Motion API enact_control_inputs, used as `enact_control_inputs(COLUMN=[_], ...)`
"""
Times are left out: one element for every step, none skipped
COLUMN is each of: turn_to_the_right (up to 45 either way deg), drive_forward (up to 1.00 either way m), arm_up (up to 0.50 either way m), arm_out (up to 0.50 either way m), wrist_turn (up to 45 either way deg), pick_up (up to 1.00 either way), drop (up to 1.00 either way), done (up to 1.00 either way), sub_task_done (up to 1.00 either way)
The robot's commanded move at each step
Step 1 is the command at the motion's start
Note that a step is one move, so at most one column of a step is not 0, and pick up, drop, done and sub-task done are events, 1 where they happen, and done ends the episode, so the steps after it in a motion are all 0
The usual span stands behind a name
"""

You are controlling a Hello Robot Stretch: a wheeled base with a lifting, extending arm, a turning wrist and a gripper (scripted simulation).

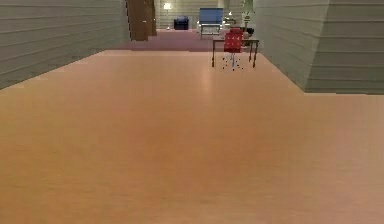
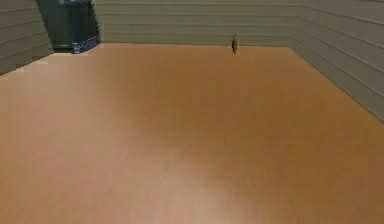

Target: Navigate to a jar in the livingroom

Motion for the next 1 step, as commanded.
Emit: enact_control_inputs(turn_to_the_right=[0.0], drive_forward=[1.00], arm_up=[0.00], arm_out=[0.00], wrist_turn=[0.0], pick_up=[0.00], drop=[0.00], done=[0.00], sub_task_done=[0.00])
